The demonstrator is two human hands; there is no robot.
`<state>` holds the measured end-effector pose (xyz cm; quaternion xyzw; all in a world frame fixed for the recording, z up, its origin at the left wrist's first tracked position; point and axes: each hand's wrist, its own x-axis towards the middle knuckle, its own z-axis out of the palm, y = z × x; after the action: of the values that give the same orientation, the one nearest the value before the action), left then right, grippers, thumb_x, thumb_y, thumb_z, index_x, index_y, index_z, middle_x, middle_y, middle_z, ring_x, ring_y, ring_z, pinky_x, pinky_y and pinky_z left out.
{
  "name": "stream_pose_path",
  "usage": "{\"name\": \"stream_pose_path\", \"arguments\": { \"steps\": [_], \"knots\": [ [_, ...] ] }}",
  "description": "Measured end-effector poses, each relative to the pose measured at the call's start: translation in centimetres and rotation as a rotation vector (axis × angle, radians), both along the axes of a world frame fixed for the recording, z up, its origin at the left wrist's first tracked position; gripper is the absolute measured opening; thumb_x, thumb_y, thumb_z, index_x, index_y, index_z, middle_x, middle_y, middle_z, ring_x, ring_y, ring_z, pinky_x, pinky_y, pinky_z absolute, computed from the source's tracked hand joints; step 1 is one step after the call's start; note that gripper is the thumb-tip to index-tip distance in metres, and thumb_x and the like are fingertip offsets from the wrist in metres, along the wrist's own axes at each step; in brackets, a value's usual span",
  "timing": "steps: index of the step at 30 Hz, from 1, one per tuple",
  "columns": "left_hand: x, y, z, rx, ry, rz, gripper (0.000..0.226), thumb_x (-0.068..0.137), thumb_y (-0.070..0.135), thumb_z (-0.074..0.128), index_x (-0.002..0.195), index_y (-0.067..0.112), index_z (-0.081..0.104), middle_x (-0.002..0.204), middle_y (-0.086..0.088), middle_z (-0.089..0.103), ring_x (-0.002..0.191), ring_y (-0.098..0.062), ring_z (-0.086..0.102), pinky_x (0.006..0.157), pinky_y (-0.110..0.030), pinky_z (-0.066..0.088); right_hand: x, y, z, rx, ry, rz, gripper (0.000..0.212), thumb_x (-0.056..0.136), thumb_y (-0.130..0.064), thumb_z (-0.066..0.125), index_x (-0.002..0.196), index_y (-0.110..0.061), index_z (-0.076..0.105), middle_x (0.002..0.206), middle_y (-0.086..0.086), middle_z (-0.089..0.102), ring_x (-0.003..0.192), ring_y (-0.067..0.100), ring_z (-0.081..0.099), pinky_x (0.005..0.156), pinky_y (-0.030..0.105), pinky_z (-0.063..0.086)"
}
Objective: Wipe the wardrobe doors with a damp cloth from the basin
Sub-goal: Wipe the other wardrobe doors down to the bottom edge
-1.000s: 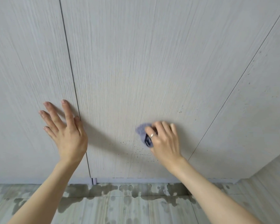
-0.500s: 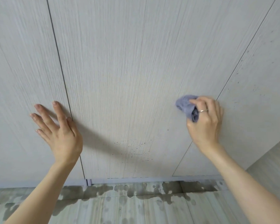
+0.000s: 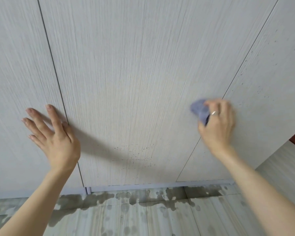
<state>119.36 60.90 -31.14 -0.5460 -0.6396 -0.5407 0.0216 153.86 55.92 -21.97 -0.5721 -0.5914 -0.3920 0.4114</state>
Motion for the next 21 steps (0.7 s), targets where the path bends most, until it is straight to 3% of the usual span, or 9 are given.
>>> {"name": "stream_pose_path", "arguments": {
  "steps": [3, 6, 8, 10, 13, 19, 21],
  "knots": [
    [0.0, -0.1, -0.1, 0.007, -0.002, -0.008, 0.059, 0.101, 0.016, 0.026, 0.149, 0.034, -0.003, 0.156, -0.019, -0.012, 0.141, -0.042, -0.014, 0.109, -0.061, -0.003, 0.3, 1.1, 3.5, 0.140, 0.169, -0.067, 0.028, 0.068, 0.000, 0.059, 0.095, -0.002, 0.060, 0.097, 0.021, 0.058, 0.083, 0.038, 0.056, 0.072, 0.038, 0.034],
    [0.0, 0.0, -0.1, 0.011, -0.001, -0.013, 0.060, 0.101, 0.018, 0.025, 0.148, 0.038, -0.006, 0.156, -0.018, -0.012, 0.141, -0.041, -0.014, 0.109, -0.060, -0.003, -0.6, 0.4, 0.8, 0.129, 0.220, -0.051, 0.020, 0.069, 0.002, 0.064, 0.089, 0.002, 0.060, 0.093, 0.023, 0.058, 0.080, 0.038, 0.058, 0.069, 0.039, 0.040],
    [0.1, 0.1, -0.1, 0.011, -0.003, -0.007, 0.059, 0.101, 0.019, 0.025, 0.149, 0.037, -0.005, 0.156, -0.018, -0.011, 0.141, -0.040, -0.013, 0.109, -0.060, -0.003, -1.5, -1.1, -3.8, -0.062, 0.208, -0.049, 0.022, 0.064, 0.007, 0.072, 0.080, 0.004, 0.059, 0.087, 0.024, 0.057, 0.068, 0.038, 0.059, 0.056, 0.037, 0.044],
    [0.1, 0.2, -0.2, 0.019, -0.002, -0.008, 0.059, 0.100, 0.020, 0.024, 0.149, 0.037, -0.004, 0.156, -0.018, -0.010, 0.141, -0.041, -0.012, 0.109, -0.061, -0.002, -2.2, -2.6, -8.3, -0.397, 0.146, -0.036, 0.029, 0.059, 0.007, 0.081, 0.079, 0.003, 0.060, 0.083, 0.022, 0.057, 0.058, 0.036, 0.059, 0.046, 0.036, 0.045],
    [-0.3, 0.2, -0.5, 0.013, 0.008, -0.032, 0.058, 0.099, 0.023, 0.022, 0.148, 0.039, -0.005, 0.156, -0.017, -0.013, 0.141, -0.040, -0.014, 0.108, -0.062, -0.003, -2.4, -3.0, -10.3, -0.630, 0.143, -0.004, 0.028, 0.067, -0.004, 0.080, 0.086, 0.001, 0.060, 0.088, 0.016, 0.058, 0.064, 0.035, 0.061, 0.048, 0.038, 0.048],
    [-1.3, 0.1, -1.0, -0.040, 0.076, -0.076, 0.057, 0.100, 0.031, 0.023, 0.148, 0.039, -0.007, 0.155, -0.017, -0.017, 0.141, -0.038, -0.019, 0.109, -0.061, -0.006, -2.3, -0.8, -6.4, -0.113, 0.466, 0.057, 0.024, 0.076, 0.000, 0.070, 0.094, 0.000, 0.054, 0.098, 0.019, 0.052, 0.076, 0.034, 0.056, 0.057, 0.032, 0.041],
    [-1.6, 0.0, -1.2, -0.046, 0.112, -0.077, 0.058, 0.101, 0.031, 0.026, 0.148, 0.038, -0.006, 0.155, -0.018, -0.016, 0.141, -0.040, -0.018, 0.108, -0.061, -0.006, -2.3, -0.7, -7.7, -0.094, 0.460, 0.051, 0.025, 0.074, 0.004, 0.069, 0.094, 0.000, 0.055, 0.099, 0.019, 0.051, 0.080, 0.035, 0.055, 0.060, 0.033, 0.042]
  ]
}}
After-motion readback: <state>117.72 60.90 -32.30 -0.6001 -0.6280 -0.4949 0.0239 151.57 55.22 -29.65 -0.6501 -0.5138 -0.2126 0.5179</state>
